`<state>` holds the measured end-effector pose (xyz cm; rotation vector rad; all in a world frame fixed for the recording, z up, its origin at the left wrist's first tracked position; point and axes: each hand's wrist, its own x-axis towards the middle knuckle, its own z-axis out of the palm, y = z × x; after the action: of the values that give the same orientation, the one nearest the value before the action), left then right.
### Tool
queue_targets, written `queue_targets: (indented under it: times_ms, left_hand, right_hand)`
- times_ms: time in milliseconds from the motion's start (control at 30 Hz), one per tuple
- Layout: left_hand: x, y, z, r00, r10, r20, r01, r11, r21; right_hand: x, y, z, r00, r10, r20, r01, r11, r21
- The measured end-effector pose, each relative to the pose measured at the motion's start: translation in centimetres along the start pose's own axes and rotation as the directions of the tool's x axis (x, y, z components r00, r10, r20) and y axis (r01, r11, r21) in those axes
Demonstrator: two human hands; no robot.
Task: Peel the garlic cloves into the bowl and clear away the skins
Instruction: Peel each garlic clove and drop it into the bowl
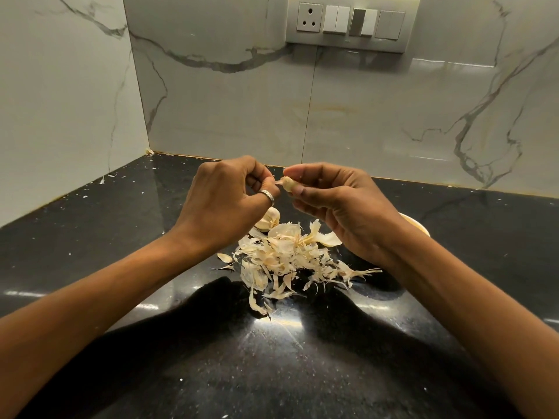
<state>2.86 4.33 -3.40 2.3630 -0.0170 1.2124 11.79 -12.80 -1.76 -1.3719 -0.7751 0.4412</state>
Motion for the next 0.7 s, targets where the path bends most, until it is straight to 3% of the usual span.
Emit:
queue_targets:
  times_ms: [200,700]
  left_hand:
    - [-0.21,0.30,-0.06,1.000,0.007,-0.001,-0.007,1.000,-0.017]
    - [-0.52,0.63,0.00,0.988,0.111,0.109,-0.112,0.994,-0.003]
  right_hand:
    - [0.10,0.14,0.05,0.996,0.091,0.007,-0.091,0.974,0.206]
    - [0.02,0.23,0.50,0.985,0.149,-0.088,-0.114,0.942,0.316]
